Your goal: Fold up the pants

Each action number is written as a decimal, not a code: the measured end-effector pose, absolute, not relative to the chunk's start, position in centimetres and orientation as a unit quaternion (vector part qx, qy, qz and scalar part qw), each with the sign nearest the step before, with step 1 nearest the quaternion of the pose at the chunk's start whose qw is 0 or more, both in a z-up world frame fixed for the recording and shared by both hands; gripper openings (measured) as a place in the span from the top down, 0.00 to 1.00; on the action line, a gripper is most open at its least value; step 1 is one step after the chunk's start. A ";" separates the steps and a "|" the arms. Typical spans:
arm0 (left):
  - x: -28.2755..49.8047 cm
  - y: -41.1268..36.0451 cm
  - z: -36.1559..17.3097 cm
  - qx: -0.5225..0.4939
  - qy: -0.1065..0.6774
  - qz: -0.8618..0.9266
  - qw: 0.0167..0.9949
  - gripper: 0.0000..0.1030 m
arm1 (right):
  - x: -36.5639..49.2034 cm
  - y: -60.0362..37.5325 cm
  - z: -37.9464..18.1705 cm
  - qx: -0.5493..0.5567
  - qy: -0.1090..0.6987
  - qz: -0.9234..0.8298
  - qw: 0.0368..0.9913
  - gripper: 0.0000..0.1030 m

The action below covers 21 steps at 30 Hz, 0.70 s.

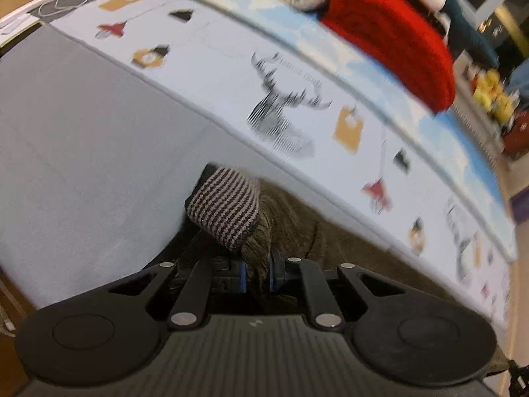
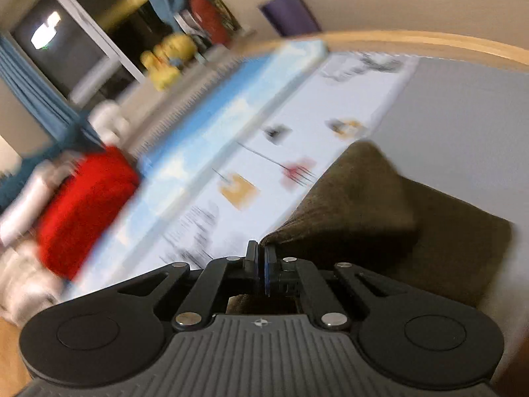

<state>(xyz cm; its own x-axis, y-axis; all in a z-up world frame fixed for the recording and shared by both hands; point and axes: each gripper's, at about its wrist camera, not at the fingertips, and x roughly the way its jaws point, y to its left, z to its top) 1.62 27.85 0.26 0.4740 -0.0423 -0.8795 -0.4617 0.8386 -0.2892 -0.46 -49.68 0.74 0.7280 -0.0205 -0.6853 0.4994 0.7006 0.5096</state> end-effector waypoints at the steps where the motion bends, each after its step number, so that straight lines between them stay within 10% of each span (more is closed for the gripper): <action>1: 1.5 27.8 -0.1 -0.237 0.512 0.131 0.815 0.88 | -1.1 -50.0 -0.5 0.364 0.369 -0.153 0.842 0.98; 5: 1.9 27.1 -2.3 -0.208 0.580 0.114 0.779 0.82 | -2.2 -52.0 -6.2 0.381 0.486 -0.157 0.771 0.97; 9: 1.4 26.6 -1.0 -0.171 0.564 0.128 0.798 0.59 | -4.0 -56.7 -4.8 0.379 0.416 -0.205 0.800 0.93; 16: 1.3 27.2 0.3 -0.179 0.529 0.196 0.806 0.59 | -6.6 -61.7 -7.5 0.424 0.372 -0.215 0.797 0.87; 21: 1.6 28.7 -0.2 -0.222 0.530 0.237 0.784 0.55 | -5.6 -61.7 -10.8 0.559 0.346 -0.185 0.731 0.48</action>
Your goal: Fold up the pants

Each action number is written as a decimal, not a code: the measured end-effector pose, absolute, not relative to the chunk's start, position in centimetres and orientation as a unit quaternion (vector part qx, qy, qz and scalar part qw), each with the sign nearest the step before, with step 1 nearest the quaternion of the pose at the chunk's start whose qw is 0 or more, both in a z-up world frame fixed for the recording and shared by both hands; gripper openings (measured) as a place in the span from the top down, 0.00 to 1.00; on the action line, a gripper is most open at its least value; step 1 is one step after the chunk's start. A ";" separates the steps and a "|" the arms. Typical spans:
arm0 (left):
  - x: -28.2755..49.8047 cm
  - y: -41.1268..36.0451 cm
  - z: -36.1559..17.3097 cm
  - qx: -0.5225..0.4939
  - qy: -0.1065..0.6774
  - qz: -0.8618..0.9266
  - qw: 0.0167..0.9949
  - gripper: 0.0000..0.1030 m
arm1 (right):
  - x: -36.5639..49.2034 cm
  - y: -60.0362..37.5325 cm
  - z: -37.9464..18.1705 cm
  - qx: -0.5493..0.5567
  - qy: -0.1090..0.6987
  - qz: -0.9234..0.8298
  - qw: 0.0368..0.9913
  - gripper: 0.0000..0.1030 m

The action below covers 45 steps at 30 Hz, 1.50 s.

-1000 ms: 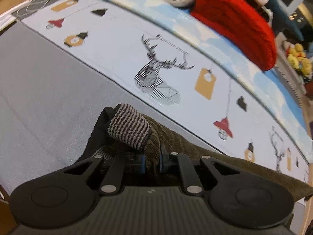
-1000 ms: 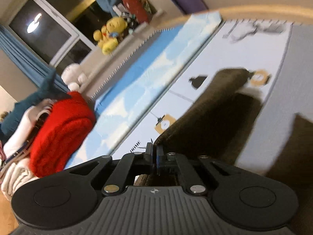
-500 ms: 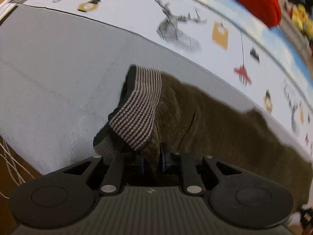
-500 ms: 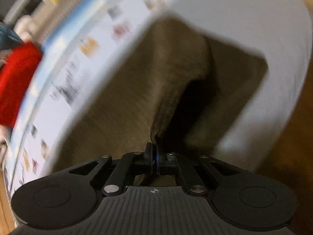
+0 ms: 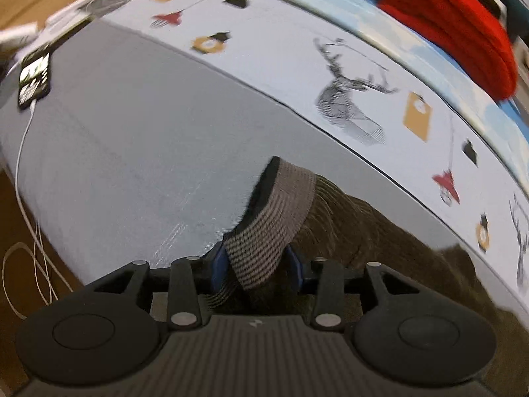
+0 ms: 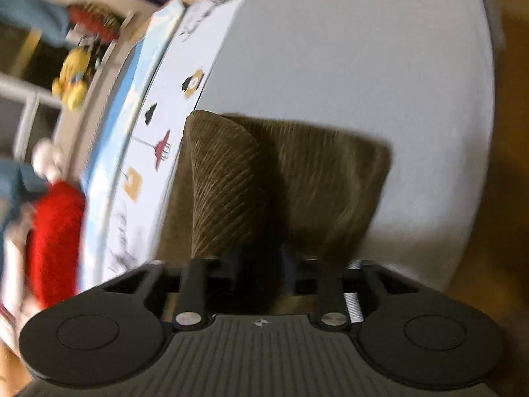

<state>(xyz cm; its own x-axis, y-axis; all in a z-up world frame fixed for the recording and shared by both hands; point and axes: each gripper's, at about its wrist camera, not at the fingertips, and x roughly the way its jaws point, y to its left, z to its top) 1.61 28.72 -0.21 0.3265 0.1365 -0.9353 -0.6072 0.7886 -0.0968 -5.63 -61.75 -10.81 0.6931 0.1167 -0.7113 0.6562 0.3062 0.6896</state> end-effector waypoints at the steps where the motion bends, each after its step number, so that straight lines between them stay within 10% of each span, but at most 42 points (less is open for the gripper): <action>1: 1.7 29.0 -0.3 -0.226 0.528 0.244 0.781 0.55 | -5.4 -61.6 -11.2 0.567 0.345 -0.186 0.725 0.47; 22: 1.8 30.3 -1.3 -0.247 0.525 0.236 0.779 0.50 | -2.7 -60.5 -11.1 0.595 0.285 -0.209 0.722 0.49; 34: 1.8 29.7 -0.5 -0.245 0.517 0.230 0.788 0.46 | -5.3 -61.9 -9.2 0.500 0.287 -0.217 0.788 0.93; 45: 0.4 31.5 -1.7 -0.263 0.531 0.238 0.770 0.42 | -5.6 -62.3 -10.8 0.482 0.335 -0.275 0.762 0.62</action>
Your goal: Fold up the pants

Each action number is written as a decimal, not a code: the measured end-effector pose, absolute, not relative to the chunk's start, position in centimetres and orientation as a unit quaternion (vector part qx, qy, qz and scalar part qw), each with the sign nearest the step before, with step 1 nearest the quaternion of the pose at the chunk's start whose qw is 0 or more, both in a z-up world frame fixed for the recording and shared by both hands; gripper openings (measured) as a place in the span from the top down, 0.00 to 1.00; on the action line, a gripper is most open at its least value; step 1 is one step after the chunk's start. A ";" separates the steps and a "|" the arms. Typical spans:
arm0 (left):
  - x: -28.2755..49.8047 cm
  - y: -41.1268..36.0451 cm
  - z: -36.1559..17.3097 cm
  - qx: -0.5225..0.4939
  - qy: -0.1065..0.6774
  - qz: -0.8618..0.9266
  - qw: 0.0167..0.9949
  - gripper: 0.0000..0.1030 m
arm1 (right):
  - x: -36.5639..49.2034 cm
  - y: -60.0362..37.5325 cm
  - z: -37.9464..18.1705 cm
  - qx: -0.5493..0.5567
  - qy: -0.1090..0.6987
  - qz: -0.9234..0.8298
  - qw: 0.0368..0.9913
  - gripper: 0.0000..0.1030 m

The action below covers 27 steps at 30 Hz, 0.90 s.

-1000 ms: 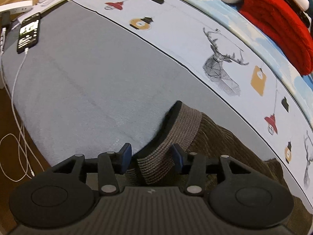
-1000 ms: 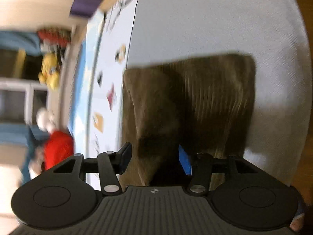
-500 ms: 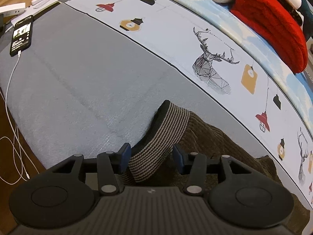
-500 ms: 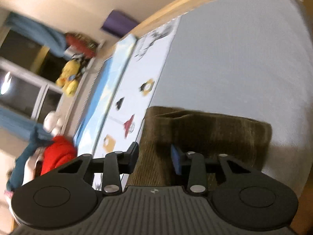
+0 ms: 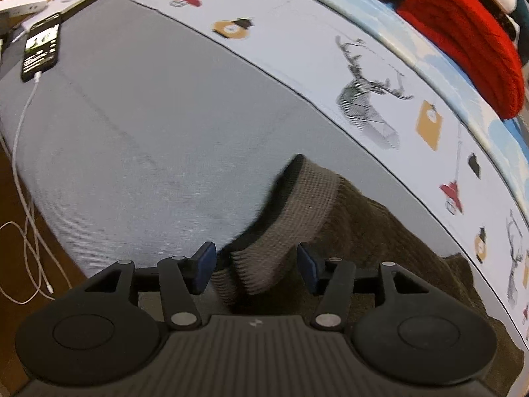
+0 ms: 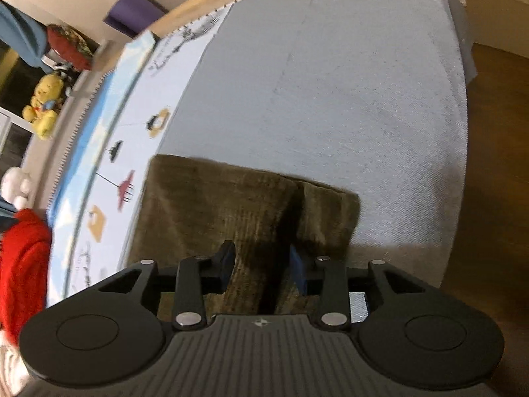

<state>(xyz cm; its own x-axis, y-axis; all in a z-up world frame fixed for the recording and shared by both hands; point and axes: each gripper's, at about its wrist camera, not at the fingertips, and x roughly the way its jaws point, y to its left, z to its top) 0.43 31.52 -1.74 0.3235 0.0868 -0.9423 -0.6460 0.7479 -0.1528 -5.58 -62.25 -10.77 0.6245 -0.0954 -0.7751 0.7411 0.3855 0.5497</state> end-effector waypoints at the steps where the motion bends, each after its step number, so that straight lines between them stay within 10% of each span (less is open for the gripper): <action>1: 0.3 31.8 -1.9 -0.266 0.531 0.242 0.768 0.42 | -5.6 -62.3 -10.8 0.479 0.338 -0.277 0.761 0.62; 10: 1.0 31.2 -2.9 -0.244 0.554 0.220 0.765 0.41 | -2.5 -60.7 -10.6 0.395 0.380 -0.302 0.780 0.60; 14: 1.3 30.4 -3.1 -0.220 0.553 0.208 0.776 0.73 | -2.1 -60.7 -10.4 0.399 0.366 -0.283 0.792 0.92; 22: -0.8 29.9 0.9 -0.203 0.484 0.203 0.827 0.94 | -3.9 -57.4 -1.5 0.293 0.263 -0.277 0.876 0.95; 27: -0.7 30.3 -2.4 -0.179 0.557 0.213 0.783 0.94 | -4.8 -60.8 -7.8 0.363 0.394 -0.346 0.770 0.94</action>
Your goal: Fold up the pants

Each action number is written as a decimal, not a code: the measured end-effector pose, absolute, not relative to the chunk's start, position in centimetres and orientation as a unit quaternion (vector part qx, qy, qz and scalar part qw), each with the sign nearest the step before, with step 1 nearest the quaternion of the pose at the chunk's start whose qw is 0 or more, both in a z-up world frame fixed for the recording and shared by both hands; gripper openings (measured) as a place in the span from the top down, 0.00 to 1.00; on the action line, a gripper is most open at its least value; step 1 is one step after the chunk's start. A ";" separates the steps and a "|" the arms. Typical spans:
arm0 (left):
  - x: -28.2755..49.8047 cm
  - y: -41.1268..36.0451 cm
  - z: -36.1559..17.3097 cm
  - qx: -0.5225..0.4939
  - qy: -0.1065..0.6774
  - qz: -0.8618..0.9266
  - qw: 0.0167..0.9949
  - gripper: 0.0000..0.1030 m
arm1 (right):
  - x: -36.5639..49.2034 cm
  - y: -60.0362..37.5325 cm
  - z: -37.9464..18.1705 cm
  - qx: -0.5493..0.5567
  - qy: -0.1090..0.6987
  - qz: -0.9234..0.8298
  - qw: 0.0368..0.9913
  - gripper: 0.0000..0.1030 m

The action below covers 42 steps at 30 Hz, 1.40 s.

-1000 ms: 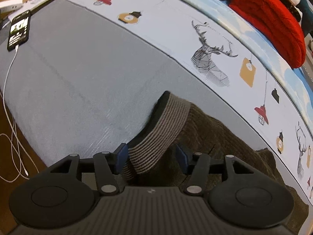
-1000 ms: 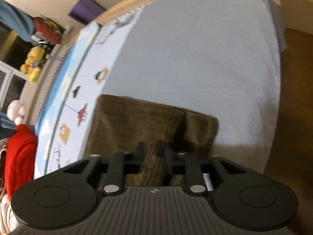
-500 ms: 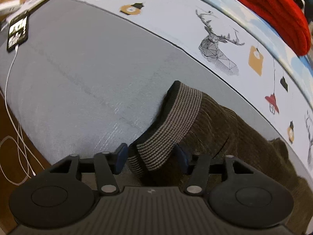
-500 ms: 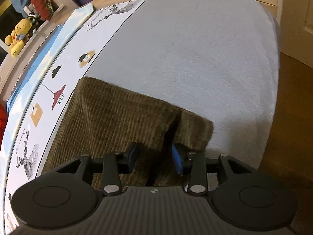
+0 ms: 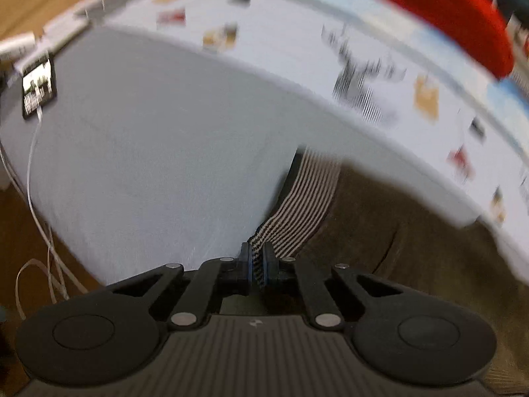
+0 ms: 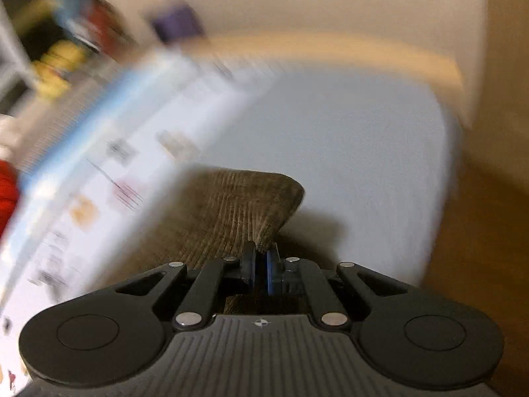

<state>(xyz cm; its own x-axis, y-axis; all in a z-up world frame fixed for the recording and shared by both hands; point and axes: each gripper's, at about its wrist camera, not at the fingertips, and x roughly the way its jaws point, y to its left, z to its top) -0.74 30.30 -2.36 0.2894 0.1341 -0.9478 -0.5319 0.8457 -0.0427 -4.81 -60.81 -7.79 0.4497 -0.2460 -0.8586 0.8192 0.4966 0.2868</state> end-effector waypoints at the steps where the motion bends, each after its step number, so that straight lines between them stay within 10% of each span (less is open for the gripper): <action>1: -0.8 30.4 -2.9 -0.175 0.568 0.211 0.776 0.94 | -5.1 -61.5 -9.4 0.383 0.416 -0.351 0.747 0.94; 8: -1.2 29.5 0.1 -0.176 0.515 0.216 0.811 0.67 | -4.7 -60.5 -7.0 0.317 0.404 -0.358 0.780 0.91; 16: 1.1 27.1 -2.7 -0.176 0.549 0.134 0.806 0.68 | -4.1 -59.9 -6.5 0.276 0.397 -0.362 0.797 0.89; 18: 1.5 28.0 -5.6 -0.173 0.608 0.167 0.757 0.95 | -4.2 -60.6 -7.7 0.283 0.426 -0.382 0.770 0.82; 35: 7.3 21.1 2.0 -0.023 0.510 0.090 0.855 0.79 | -1.2 -53.2 5.6 0.128 0.234 -0.296 0.917 0.71; 42: 9.0 21.2 -8.0 0.093 0.618 0.065 0.778 0.92 | 5.3 -41.8 10.2 0.091 0.209 -0.041 0.973 0.70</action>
